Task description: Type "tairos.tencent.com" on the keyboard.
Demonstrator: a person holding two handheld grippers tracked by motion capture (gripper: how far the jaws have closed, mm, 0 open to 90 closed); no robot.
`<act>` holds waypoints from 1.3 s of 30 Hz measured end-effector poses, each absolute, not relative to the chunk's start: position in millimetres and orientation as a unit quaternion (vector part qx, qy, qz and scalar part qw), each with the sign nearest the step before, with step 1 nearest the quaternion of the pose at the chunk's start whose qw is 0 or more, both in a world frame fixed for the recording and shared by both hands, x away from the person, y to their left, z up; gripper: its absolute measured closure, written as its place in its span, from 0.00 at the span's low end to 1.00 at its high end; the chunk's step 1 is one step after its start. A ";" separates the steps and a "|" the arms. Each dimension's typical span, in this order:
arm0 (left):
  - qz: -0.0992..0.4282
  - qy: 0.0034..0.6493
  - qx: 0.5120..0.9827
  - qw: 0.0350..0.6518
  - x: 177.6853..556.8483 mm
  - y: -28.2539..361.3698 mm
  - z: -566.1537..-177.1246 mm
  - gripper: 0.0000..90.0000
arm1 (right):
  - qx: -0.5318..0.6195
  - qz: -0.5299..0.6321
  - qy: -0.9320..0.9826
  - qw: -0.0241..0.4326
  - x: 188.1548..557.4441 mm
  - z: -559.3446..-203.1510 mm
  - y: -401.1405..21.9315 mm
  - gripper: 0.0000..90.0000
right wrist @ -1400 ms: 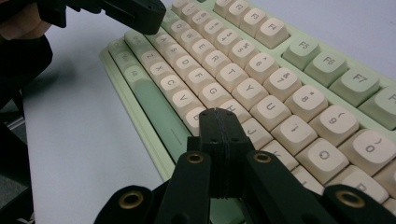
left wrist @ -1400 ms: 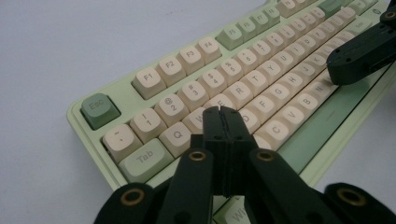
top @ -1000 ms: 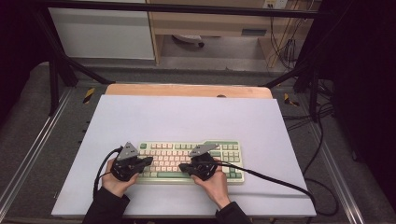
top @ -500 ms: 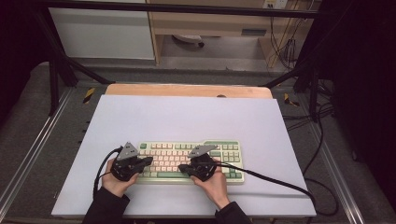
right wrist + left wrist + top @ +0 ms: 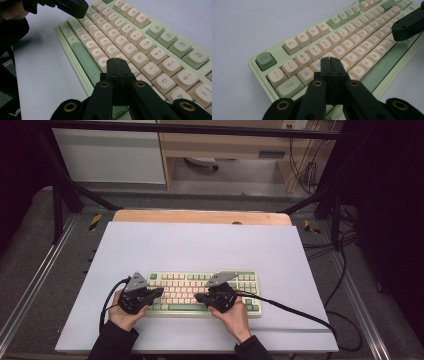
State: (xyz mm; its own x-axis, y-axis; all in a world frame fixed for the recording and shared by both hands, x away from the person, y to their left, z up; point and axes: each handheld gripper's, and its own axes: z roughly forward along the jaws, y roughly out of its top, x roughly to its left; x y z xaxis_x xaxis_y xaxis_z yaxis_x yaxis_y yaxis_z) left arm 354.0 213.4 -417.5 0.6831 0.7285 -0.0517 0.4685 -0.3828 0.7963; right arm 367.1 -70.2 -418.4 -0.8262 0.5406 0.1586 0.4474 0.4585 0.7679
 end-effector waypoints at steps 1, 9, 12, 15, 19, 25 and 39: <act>0.156 0.366 0.816 0.418 353.9 213.3 -417.3 1.00 | 0.289 0.433 0.852 0.056 367.0 -417.9 -71.8 1.00; 0.157 0.362 0.818 0.419 353.0 211.9 -415.5 1.00 | 0.300 0.434 0.847 0.059 366.2 -415.7 -89.6 1.00; 0.157 0.362 0.818 0.419 352.9 210.8 -415.0 1.00 | 0.307 0.433 0.845 0.060 365.4 -416.4 -98.0 1.00; 0.157 0.361 0.818 0.419 352.9 209.2 -414.8 1.00 | 0.312 0.434 0.843 0.061 365.2 -418.2 -105.3 1.00; 0.157 0.360 0.818 0.419 353.0 206.8 -413.5 1.00 | 0.315 0.434 0.842 0.063 364.6 -419.7 -111.9 1.00; 0.157 0.355 0.821 0.418 354.5 198.2 -411.8 1.00 | 0.318 0.435 0.840 0.064 362.1 -420.5 -117.4 1.00; 0.156 0.349 0.825 0.415 364.1 173.8 -410.2 1.00 | 0.316 0.438 0.839 0.070 360.5 -418.3 -124.1 1.00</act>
